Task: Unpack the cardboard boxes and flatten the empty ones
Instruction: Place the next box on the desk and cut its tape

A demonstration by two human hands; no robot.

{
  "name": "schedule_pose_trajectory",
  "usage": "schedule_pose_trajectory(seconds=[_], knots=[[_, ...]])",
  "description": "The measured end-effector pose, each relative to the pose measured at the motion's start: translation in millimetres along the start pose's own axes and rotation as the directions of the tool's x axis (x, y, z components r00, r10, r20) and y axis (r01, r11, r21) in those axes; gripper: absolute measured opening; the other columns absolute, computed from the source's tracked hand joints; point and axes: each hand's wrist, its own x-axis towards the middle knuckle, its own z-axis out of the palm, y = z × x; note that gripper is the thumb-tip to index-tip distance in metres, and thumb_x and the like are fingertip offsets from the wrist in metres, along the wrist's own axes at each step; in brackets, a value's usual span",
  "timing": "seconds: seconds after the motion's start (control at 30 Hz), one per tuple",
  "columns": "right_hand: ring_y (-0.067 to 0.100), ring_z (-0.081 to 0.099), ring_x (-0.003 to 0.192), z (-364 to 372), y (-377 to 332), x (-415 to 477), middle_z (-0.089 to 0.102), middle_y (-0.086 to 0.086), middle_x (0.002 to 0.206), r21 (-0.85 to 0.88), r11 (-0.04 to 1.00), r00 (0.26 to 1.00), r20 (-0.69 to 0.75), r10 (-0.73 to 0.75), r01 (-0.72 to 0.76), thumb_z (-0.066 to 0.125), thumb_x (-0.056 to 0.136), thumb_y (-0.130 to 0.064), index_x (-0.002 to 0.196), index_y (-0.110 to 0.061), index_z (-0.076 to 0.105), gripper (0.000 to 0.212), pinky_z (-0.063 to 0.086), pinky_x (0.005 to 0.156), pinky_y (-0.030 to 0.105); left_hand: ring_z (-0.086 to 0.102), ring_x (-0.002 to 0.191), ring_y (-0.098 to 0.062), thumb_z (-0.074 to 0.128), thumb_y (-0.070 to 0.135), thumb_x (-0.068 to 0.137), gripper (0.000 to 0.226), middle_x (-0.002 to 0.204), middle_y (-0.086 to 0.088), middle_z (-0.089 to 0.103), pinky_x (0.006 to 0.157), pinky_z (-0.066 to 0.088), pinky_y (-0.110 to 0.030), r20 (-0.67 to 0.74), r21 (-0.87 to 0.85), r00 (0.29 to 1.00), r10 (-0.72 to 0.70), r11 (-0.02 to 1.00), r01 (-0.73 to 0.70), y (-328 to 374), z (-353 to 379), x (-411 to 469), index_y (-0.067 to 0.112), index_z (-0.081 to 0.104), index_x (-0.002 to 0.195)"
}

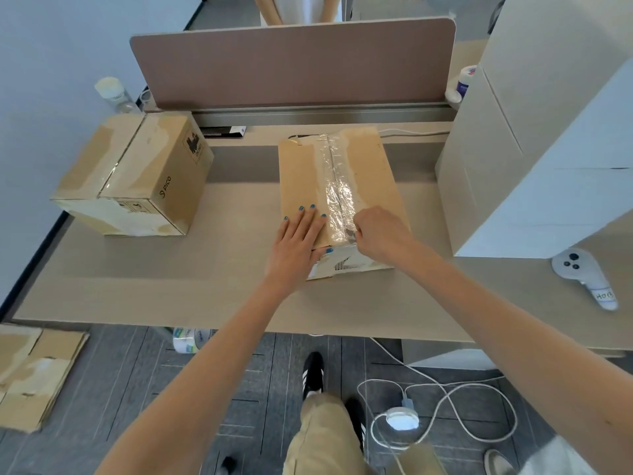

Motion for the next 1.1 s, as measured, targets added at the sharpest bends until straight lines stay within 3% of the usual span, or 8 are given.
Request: schedule_pose_trajectory(seconds=[0.13, 0.4, 0.57, 0.7, 0.83, 0.97, 1.1], knots=[[0.026, 0.046, 0.077, -0.9, -1.7, -5.1, 0.055, 0.014, 0.1, -0.017, 1.0, 1.0, 0.008, 0.003, -0.003, 0.05, 0.093, -0.006, 0.094, -0.004, 0.056, 0.007, 0.036, 0.067, 0.03, 0.03, 0.147, -0.028, 0.023, 0.057, 0.097, 0.065, 0.159, -0.006, 0.034, 0.117, 0.029, -0.047, -0.003, 0.02, 1.0, -0.004, 1.0, 0.004, 1.3, 0.5, 0.7, 0.019, 0.038, 0.148], [0.031, 0.059, 0.091, 16.6, 1.3, -17.0, 0.06, 0.014, 0.101, -0.031, 1.0, 1.0, -0.016, -0.001, 0.0, 0.049, 0.094, -0.006, 0.1, -0.003, 0.059, 0.013, 0.034, 0.066, 0.03, 0.028, 0.148, -0.027, 0.019, 0.058, 0.098, 0.068, 0.16, -0.006, 0.032, 0.118, 0.027, -0.046, 0.003, 0.025, 1.0, 0.015, 1.0, -0.015, -1.0, -3.8, 0.6, 0.018, 0.038, 0.149], [0.031, 0.061, 0.083, 36.3, 10.1, -25.4, 0.064, 0.012, 0.092, 0.101, 0.994, 0.983, -0.175, 0.05, -0.032, 0.041, 0.101, -0.023, 0.104, -0.006, 0.056, 0.024, 0.039, 0.064, 0.032, 0.022, 0.15, -0.023, 0.018, 0.061, 0.096, 0.073, 0.163, -0.002, 0.025, 0.122, 0.018, -0.044, 0.027, -0.028, 0.998, 0.058, 0.998, -0.057, -19.2, -8.2, 6.1, 0.02, 0.031, 0.154], [0.023, 0.058, 0.067, 50.1, 19.9, -39.5, 0.063, 0.001, 0.079, 0.152, 0.988, 0.932, -0.361, 0.046, 0.01, 0.046, 0.098, -0.021, 0.093, -0.011, 0.056, 0.015, 0.039, 0.055, 0.029, 0.023, 0.15, -0.024, 0.019, 0.059, 0.096, 0.072, 0.162, -0.003, 0.026, 0.122, 0.015, -0.045, 0.028, -0.032, 0.997, 0.07, 0.997, -0.069, -20.5, -8.1, 6.1, 0.019, 0.03, 0.155], [0.016, 0.054, 0.066, 64.9, 39.7, -46.7, 0.056, -0.011, 0.076, 0.252, 0.965, 0.914, -0.405, 0.031, 0.079, 0.057, 0.092, -0.018, 0.091, -0.017, 0.056, 0.002, 0.042, 0.052, 0.028, 0.032, 0.145, -0.023, 0.027, 0.048, 0.097, 0.062, 0.158, -0.002, 0.036, 0.119, 0.02, -0.047, -0.048, -0.074, 0.996, 0.071, 0.995, -0.074, -14.9, -8.1, -0.1, 0.018, 0.039, 0.15], [0.013, 0.047, 0.067, 93.0, 57.6, -52.4, 0.049, -0.012, 0.08, 0.299, 0.944, 0.93, -0.367, -0.023, 0.142, 0.065, 0.086, -0.013, 0.092, -0.015, 0.057, 0.01, 0.034, 0.062, 0.026, 0.04, 0.139, -0.02, 0.038, 0.029, 0.095, 0.049, 0.151, 0.0, 0.046, 0.114, 0.028, -0.041, -0.18, -0.134, 0.978, 0.11, 0.982, -0.135, -1.9, -5.8, -11.9, 0.017, 0.05, 0.142], [0.014, 0.044, 0.071, 127.0, 72.8, -59.9, 0.048, -0.009, 0.082, 0.27, 0.958, 0.959, -0.284, -0.021, 0.101, 0.072, 0.079, -0.009, 0.088, -0.01, 0.058, 0.017, 0.03, 0.067, 0.028, 0.04, 0.138, -0.02, 0.05, 0.015, 0.094, 0.046, 0.148, -0.001, 0.048, 0.114, 0.03, -0.042, -0.262, -0.163, 0.96, 0.097, 0.976, -0.143, 9.4, 1.5, -19.5, 0.014, 0.051, 0.14]])
